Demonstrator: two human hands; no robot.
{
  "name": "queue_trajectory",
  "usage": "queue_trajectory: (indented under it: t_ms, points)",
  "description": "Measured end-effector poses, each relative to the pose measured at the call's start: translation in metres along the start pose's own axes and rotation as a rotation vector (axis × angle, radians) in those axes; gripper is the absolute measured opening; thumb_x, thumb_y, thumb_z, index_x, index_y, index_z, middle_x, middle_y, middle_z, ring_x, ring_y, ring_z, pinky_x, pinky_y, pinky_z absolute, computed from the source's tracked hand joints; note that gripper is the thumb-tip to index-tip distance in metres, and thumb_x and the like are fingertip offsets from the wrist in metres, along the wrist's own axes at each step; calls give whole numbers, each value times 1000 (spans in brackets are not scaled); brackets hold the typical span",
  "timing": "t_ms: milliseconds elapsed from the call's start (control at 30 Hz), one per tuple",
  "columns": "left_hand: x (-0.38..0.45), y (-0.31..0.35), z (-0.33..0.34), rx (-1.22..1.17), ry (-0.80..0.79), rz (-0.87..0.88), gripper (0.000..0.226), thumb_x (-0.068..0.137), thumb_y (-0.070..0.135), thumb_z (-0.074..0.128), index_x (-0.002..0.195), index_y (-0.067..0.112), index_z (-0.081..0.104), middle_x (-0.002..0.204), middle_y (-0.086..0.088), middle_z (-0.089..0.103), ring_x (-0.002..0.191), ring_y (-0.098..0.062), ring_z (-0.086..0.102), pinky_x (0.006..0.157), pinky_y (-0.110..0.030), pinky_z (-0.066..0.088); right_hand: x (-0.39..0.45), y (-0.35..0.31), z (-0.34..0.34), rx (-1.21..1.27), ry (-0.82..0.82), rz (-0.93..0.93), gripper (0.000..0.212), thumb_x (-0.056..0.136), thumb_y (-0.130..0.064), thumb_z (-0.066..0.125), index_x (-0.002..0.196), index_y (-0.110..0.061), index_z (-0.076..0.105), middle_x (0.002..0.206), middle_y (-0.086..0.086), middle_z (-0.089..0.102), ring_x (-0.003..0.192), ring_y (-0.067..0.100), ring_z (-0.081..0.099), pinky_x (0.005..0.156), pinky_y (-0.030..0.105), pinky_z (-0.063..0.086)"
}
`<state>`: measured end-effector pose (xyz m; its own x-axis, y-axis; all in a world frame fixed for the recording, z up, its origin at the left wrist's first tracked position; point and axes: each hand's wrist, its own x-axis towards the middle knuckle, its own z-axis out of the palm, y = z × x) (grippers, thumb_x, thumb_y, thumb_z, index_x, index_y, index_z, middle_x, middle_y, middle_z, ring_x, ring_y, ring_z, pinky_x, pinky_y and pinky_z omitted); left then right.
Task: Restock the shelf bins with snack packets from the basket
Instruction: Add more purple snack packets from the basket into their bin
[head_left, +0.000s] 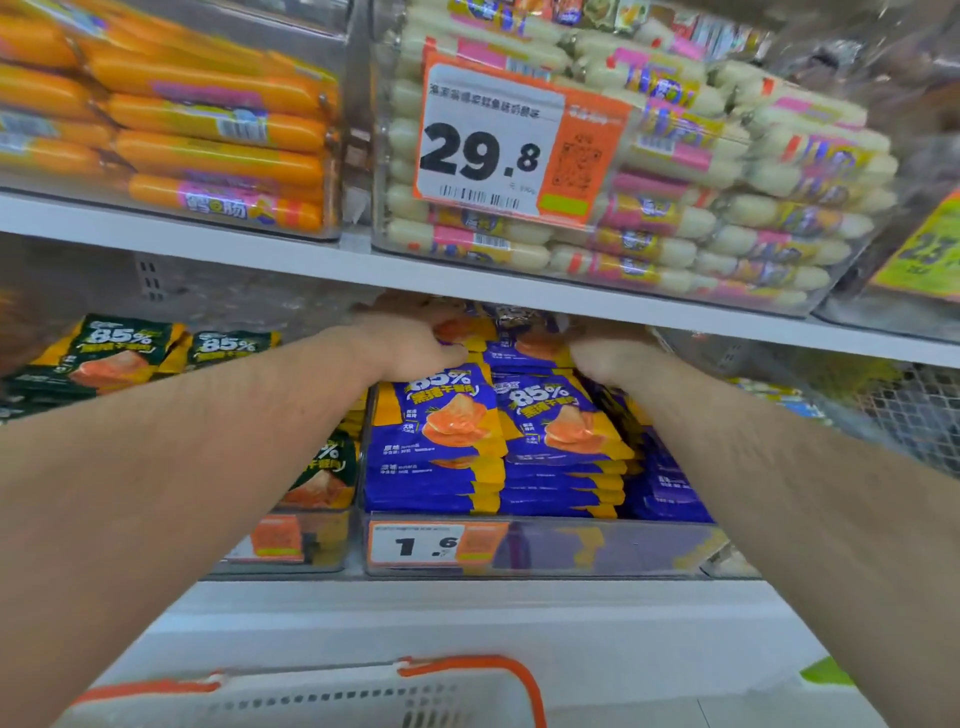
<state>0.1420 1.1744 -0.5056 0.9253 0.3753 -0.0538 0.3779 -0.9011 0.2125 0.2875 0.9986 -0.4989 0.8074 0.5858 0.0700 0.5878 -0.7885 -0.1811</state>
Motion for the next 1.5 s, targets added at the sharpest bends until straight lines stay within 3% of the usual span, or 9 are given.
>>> queue_trajectory:
  t_ms: [233,433,500,567,667,800,1033,1333,1500]
  points:
    - [2,0,4,38,50,-1,61,98,54,44,153,37,23,156,-2,36,135,-27,42,104,-31,38,-12,20,-8,-29,-121,80,43,106,-28,34,145,-13,45,153,14,39,134,31,42,98,27,35]
    - [-18,2,-5,-72,102,-33,68,85,76,29,143,40,39,149,-2,45,130,-28,46,106,-40,40,-55,9,-30,0,-73,52,45,106,-41,26,133,-16,52,144,15,48,122,31,47,91,29,36]
    - [-45,9,-5,4,146,26,71,86,76,28,149,43,28,156,1,35,140,-26,35,115,-44,27,-79,14,-21,-11,-55,30,49,102,-53,26,138,-28,48,151,9,42,132,28,42,104,37,37]
    - [-74,17,-1,79,160,128,77,80,77,21,151,46,20,163,7,18,149,-20,16,120,-50,5,-107,13,-12,-21,-48,-8,56,99,-59,28,152,-39,28,163,1,20,149,24,19,119,45,21]
    - [-94,21,12,99,64,176,70,87,77,23,151,50,13,164,10,2,151,-14,0,120,-49,-8,-128,-3,-2,-91,-6,-177,54,102,-53,31,154,-40,22,165,-4,11,152,20,7,122,49,7]
    - [-94,20,18,154,12,156,66,90,75,24,151,50,14,164,10,3,151,-16,6,120,-47,-6,-124,-24,13,-153,-59,-342,50,105,-41,30,154,-32,26,164,-5,15,152,17,9,123,46,2]
    - [-99,25,25,210,40,154,66,91,74,23,152,48,15,164,8,4,151,-17,6,120,-51,-6,-131,-6,22,25,-69,-259,50,107,-35,31,155,-23,25,164,2,16,152,22,9,123,37,8]
    - [-99,30,24,223,23,108,67,91,75,19,152,48,11,164,8,2,151,-18,3,119,-57,-6,-132,-14,14,-69,-153,-283,51,108,-37,24,157,-25,18,165,1,9,152,22,3,123,39,1]
    - [-99,29,23,228,34,133,66,92,74,19,152,48,11,165,7,0,151,-19,3,117,-61,-6,-128,13,-6,16,113,-161,49,107,-35,26,154,-22,31,162,6,23,150,24,17,121,41,10]
